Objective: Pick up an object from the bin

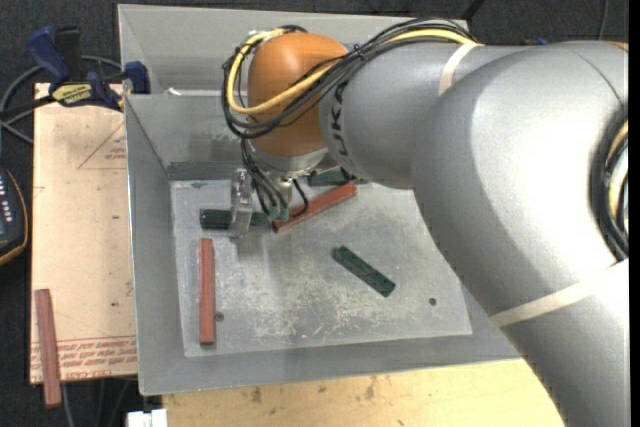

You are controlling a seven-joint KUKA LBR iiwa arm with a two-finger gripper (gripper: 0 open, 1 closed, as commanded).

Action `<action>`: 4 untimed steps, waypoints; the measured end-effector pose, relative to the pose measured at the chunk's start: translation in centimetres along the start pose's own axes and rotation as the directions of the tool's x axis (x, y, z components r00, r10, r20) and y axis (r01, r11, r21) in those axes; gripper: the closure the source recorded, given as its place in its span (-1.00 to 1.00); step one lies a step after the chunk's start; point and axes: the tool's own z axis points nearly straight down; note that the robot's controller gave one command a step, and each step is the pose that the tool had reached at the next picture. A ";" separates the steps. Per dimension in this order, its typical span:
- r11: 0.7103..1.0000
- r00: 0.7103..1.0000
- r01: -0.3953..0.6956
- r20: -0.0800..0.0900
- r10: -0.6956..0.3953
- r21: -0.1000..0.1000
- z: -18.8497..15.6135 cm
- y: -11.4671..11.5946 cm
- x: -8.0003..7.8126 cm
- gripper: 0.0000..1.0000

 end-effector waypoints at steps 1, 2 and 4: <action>1.000 1.000 0.011 0.005 -0.010 -0.003 -12.8 4.7 -0.5 1.00; 0.980 0.979 -0.201 -0.008 0.201 0.006 -10.2 3.0 1.7 1.00; 0.900 0.900 -0.435 0.002 0.435 -0.002 -17.0 0.1 4.6 1.00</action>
Offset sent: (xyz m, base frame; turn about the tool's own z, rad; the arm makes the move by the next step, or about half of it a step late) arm 0.0066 0.0430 0.1216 -0.0052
